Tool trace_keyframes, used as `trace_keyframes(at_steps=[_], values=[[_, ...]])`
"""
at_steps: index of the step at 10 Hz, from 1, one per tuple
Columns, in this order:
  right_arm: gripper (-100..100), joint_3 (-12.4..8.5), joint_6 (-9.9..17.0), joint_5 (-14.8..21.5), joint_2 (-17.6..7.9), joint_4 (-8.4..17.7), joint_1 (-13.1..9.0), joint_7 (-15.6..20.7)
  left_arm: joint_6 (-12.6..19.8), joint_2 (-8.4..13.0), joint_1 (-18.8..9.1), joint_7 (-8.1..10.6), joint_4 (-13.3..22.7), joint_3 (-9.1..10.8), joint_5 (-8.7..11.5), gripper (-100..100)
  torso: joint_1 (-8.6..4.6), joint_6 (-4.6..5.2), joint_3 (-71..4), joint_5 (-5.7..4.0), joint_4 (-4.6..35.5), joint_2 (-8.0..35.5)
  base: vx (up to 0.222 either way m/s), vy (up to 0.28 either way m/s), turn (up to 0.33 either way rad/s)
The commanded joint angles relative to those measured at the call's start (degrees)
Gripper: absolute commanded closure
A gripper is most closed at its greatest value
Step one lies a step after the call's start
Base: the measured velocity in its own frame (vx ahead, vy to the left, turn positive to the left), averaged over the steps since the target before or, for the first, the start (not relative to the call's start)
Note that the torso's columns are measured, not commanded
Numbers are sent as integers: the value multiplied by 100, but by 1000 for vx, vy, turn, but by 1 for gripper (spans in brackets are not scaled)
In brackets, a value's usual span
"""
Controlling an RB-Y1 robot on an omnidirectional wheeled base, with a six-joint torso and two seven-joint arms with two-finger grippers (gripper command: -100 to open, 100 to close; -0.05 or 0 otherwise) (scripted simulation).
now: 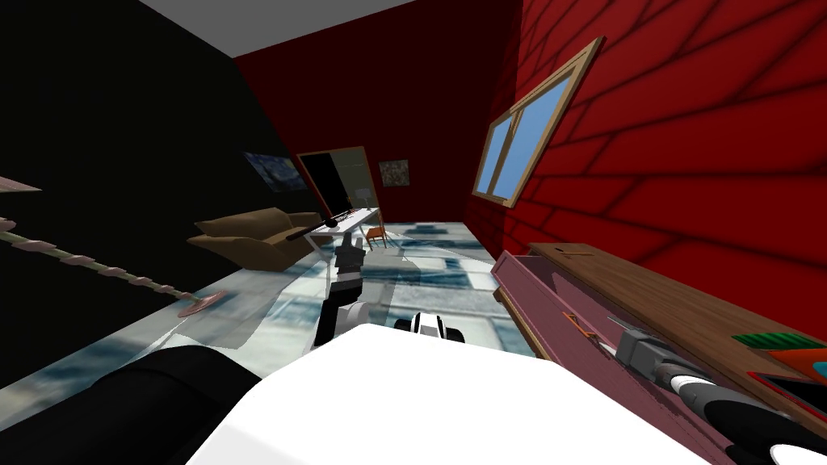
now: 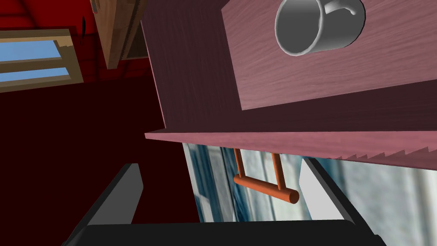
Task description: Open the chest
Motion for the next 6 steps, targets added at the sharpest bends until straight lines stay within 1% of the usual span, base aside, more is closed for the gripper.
trace_keyframes(at_steps=[1,6], values=[[0,-10,-19,-8,-14,-6,4,-11,0,0,0,0,0,0,0,0,-3,-1,2,-2,0,1,0,0,0],[0,-9,-17,-7,-12,-6,4,-10,0,0,0,0,0,0,0,0,-1,-1,0,-2,-1,-1,0,0,0]])
